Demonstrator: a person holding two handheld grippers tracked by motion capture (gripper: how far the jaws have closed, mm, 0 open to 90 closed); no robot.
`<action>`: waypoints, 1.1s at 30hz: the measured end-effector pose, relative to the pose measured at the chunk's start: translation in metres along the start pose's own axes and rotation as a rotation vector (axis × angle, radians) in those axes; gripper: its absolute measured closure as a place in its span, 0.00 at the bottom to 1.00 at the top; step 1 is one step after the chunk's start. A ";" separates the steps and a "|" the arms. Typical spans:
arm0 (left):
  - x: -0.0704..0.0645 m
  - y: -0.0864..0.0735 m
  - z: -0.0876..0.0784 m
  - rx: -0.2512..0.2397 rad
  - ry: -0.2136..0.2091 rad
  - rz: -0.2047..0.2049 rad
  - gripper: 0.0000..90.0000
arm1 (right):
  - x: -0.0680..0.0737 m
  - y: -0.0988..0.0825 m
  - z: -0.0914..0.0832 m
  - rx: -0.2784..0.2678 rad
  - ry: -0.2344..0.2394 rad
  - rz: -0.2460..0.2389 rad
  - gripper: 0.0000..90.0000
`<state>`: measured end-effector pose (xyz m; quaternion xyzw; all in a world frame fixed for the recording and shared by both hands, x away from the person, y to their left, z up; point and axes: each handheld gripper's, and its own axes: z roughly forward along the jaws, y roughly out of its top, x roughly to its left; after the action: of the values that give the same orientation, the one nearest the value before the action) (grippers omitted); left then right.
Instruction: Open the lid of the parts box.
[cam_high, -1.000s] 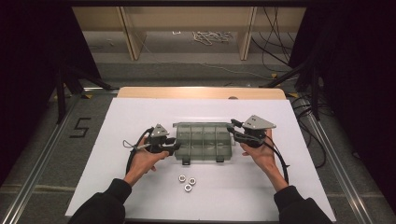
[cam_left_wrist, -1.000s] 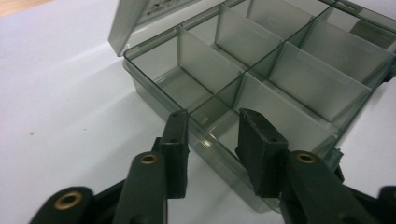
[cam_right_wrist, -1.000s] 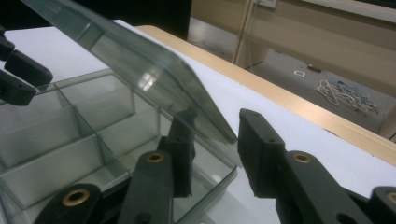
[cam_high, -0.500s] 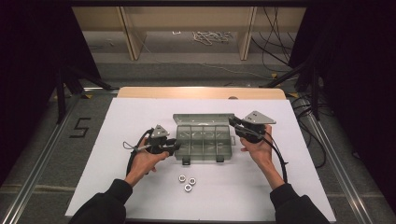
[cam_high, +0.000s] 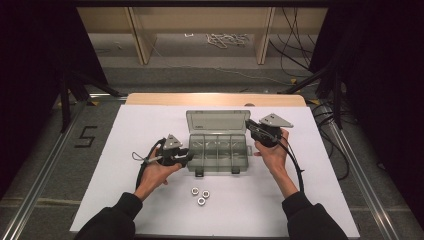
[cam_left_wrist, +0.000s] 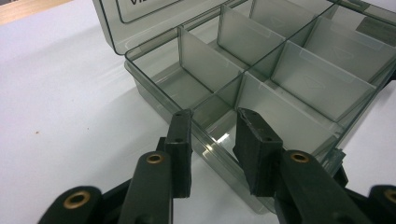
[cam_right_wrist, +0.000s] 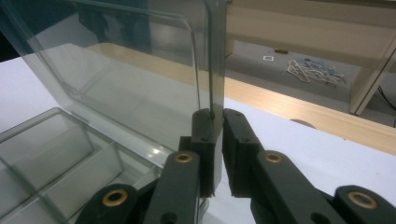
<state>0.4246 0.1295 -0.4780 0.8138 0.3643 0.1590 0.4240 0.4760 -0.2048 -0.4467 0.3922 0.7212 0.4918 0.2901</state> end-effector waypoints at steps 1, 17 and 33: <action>0.000 0.000 0.000 -0.002 0.001 0.001 0.74 | 0.000 0.000 0.001 0.004 0.003 0.004 0.93; 0.000 -0.001 -0.001 0.002 0.003 0.006 0.74 | -0.006 0.005 0.018 0.017 -0.020 0.053 0.93; -0.002 -0.002 0.000 -0.008 0.015 0.000 0.74 | -0.012 0.006 0.029 0.039 -0.028 0.059 0.91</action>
<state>0.4225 0.1293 -0.4791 0.8109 0.3666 0.1667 0.4246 0.5072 -0.1998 -0.4512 0.4257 0.7148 0.4804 0.2777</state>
